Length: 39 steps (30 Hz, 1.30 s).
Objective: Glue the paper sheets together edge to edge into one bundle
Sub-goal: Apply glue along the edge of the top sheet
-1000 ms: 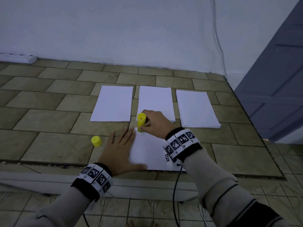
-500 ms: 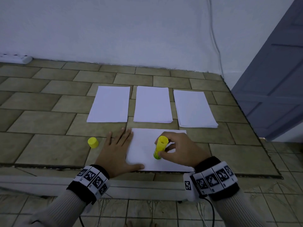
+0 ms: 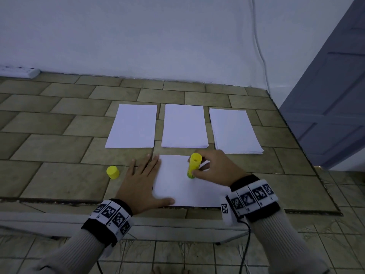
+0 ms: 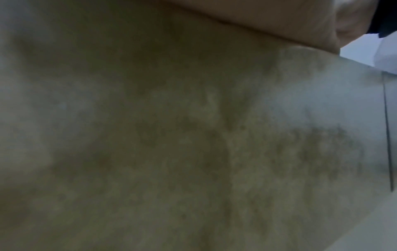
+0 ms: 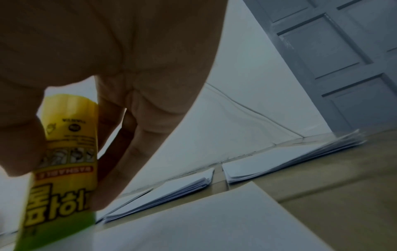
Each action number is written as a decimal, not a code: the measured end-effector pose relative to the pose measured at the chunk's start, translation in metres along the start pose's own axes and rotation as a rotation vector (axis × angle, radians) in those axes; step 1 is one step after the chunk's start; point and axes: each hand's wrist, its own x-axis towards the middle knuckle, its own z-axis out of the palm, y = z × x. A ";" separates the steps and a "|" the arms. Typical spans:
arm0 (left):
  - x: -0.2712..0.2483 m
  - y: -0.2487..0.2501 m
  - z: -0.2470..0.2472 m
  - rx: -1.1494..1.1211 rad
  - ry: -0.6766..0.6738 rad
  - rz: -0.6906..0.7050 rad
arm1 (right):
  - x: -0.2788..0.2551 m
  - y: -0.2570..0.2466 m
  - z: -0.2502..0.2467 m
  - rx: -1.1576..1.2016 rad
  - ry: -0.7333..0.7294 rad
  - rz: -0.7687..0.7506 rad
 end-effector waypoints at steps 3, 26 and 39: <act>0.000 0.001 -0.001 0.013 -0.014 -0.004 | 0.017 0.007 -0.009 -0.034 0.023 0.011; 0.000 0.000 0.000 0.012 0.002 0.003 | -0.077 0.022 -0.039 -0.074 0.046 0.105; 0.000 0.001 -0.002 0.035 -0.027 -0.005 | -0.049 0.027 -0.049 -0.152 0.105 0.064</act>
